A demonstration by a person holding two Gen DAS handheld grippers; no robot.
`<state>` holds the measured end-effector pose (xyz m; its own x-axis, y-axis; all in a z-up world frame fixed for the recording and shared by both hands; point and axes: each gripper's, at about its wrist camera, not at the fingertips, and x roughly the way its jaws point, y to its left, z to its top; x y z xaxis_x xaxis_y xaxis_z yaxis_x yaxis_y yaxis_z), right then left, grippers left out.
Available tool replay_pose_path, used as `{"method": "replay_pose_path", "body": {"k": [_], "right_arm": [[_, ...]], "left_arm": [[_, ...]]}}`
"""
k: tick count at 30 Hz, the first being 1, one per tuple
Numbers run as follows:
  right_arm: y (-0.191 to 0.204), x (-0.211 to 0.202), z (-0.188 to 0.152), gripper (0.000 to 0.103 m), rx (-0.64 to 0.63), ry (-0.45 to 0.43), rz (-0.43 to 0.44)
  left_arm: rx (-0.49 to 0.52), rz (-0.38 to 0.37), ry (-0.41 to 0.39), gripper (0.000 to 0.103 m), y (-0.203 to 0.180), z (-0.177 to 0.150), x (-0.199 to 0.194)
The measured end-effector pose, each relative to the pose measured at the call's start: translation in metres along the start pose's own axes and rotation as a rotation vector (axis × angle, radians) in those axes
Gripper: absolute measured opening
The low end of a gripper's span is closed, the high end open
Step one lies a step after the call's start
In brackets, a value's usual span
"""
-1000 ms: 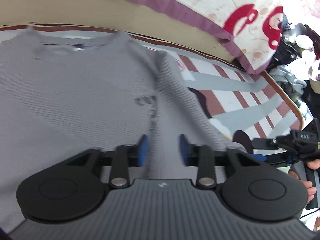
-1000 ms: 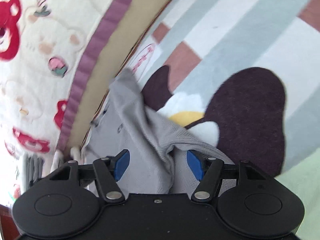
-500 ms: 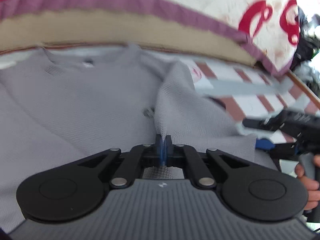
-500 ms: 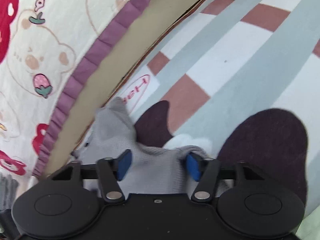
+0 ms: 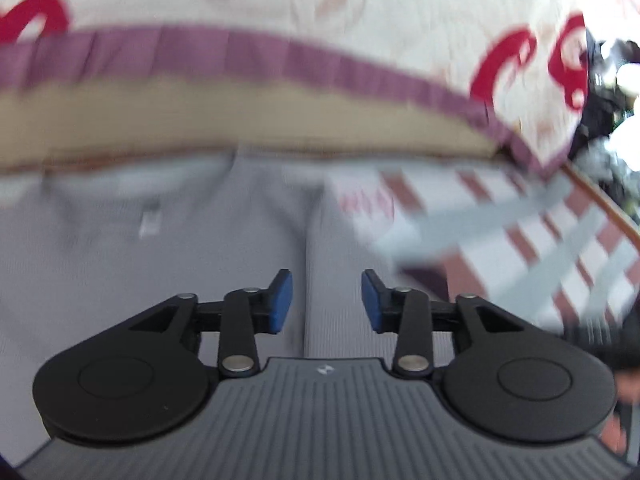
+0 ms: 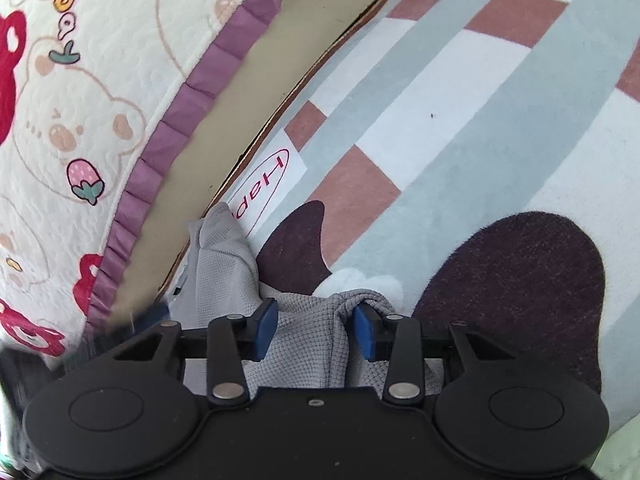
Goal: Fold clothes
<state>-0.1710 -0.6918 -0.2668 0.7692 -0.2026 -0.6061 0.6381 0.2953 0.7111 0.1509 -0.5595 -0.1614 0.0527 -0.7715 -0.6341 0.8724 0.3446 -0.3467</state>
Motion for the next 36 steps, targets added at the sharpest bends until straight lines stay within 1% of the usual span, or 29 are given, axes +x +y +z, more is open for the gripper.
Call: {"method": "replay_pose_path", "body": {"k": [1, 3, 4, 5, 6, 7, 8, 9, 11, 12, 13, 14, 15, 18, 20, 21, 22, 23, 24, 25, 26, 27, 28, 29, 31, 32, 33, 35, 36], "right_arm": [[0.002, -0.001, -0.002, 0.031, -0.018, -0.007, -0.015], [0.003, -0.002, -0.005, 0.024, -0.049, -0.015, -0.033], [0.003, -0.003, -0.006, 0.023, -0.063, -0.019, -0.040], [0.002, -0.004, -0.007, 0.020, -0.066, -0.021, -0.041], [0.001, -0.006, -0.007, 0.015, -0.072, -0.018, -0.045], [0.000, -0.007, -0.007, 0.011, -0.081, -0.016, -0.050], [0.000, -0.011, -0.007, 0.009, -0.100, -0.023, -0.059], [-0.001, -0.016, -0.007, 0.008, -0.113, -0.039, -0.056], [-0.002, -0.026, -0.006, 0.006, -0.139, -0.071, -0.051], [-0.002, -0.031, -0.005, 0.006, -0.152, -0.085, -0.048], [-0.002, -0.033, -0.005, 0.006, -0.164, -0.089, -0.046], [-0.001, -0.032, -0.005, 0.006, -0.183, -0.088, -0.052], [0.000, -0.031, -0.006, 0.006, -0.202, -0.088, -0.059], [0.001, -0.023, -0.003, 0.006, -0.217, -0.085, -0.106], [0.002, -0.019, -0.003, 0.005, -0.239, -0.080, -0.138], [0.003, -0.018, -0.004, 0.005, -0.250, -0.078, -0.153], [0.005, -0.019, -0.004, 0.008, -0.269, -0.070, -0.167], [0.008, -0.021, -0.004, 0.011, -0.285, -0.052, -0.178], [0.011, -0.024, -0.002, 0.018, -0.307, -0.023, -0.173], [0.014, -0.027, 0.001, 0.028, -0.330, 0.007, -0.167], [0.017, -0.030, 0.003, 0.034, -0.352, 0.036, -0.161], [0.021, -0.033, 0.005, 0.036, -0.374, 0.067, -0.154], [0.027, -0.035, 0.012, 0.036, -0.391, 0.111, -0.140], [0.038, -0.036, 0.023, 0.036, -0.403, 0.148, -0.149], [0.061, -0.036, 0.045, 0.039, -0.432, 0.215, -0.164], [0.077, -0.032, 0.058, 0.041, -0.490, 0.202, -0.153], [0.092, -0.027, 0.070, 0.047, -0.547, 0.190, -0.146], [0.119, -0.001, 0.090, 0.047, -0.637, 0.173, -0.185], [0.131, 0.015, 0.097, 0.047, -0.661, 0.156, -0.196]], "left_arm": [[0.020, -0.002, 0.000, 0.044, -0.001, 0.009, 0.013], [0.078, 0.003, 0.016, 0.045, -0.007, 0.026, 0.039], [0.102, -0.006, 0.026, 0.046, -0.009, 0.033, 0.052], [0.117, -0.034, 0.039, 0.047, -0.010, 0.037, 0.064], [0.116, -0.071, 0.066, 0.043, -0.010, 0.040, 0.076], [0.090, -0.112, 0.118, 0.016, -0.006, 0.040, 0.088], [0.065, -0.137, 0.173, 0.004, -0.002, 0.039, 0.098], [0.055, -0.160, 0.190, 0.004, -0.001, 0.039, 0.103], [0.114, -0.196, 0.070, 0.004, -0.006, 0.044, 0.094], [0.126, -0.199, 0.013, 0.004, -0.008, 0.049, 0.089], [0.113, -0.211, -0.024, 0.004, -0.007, 0.055, 0.088], [0.089, -0.231, -0.042, 0.004, -0.006, 0.060, 0.090], [0.075, -0.236, -0.055, 0.004, -0.006, 0.064, 0.093], [0.130, -0.140, -0.032, 0.005, -0.014, 0.060, 0.107], [0.141, -0.089, -0.008, 0.008, -0.013, 0.053, 0.112], [0.137, -0.079, -0.009, 0.009, -0.010, 0.050, 0.109], [0.118, -0.093, -0.030, 0.014, -0.002, 0.049, 0.098], [0.099, -0.108, -0.052, 0.023, 0.006, 0.048, 0.087], [0.082, -0.120, -0.076, 0.029, 0.016, 0.047, 0.074], [0.081, -0.114, -0.102, 0.034, 0.027, 0.047, 0.060], [0.099, -0.085, -0.121, 0.035, 0.038, 0.047, 0.046], [0.116, -0.057, -0.139, 0.035, 0.050, 0.048, 0.033], [0.134, -0.029, -0.158, 0.035, 0.061, 0.049, 0.020], [0.140, 0.002, -0.169, 0.035, 0.074, 0.050, 0.008], [0.119, 0.072, -0.167, 0.035, 0.107, 0.052, -0.009], [0.108, 0.107, -0.166, 0.035, 0.123, 0.053, -0.018], [0.095, 0.140, -0.161, 0.035, 0.139, 0.053, -0.025], [0.075, 0.187, -0.129, 0.035, 0.166, 0.050, -0.032], [0.071, 0.205, -0.105, 0.035, 0.177, 0.048, -0.034]]}}
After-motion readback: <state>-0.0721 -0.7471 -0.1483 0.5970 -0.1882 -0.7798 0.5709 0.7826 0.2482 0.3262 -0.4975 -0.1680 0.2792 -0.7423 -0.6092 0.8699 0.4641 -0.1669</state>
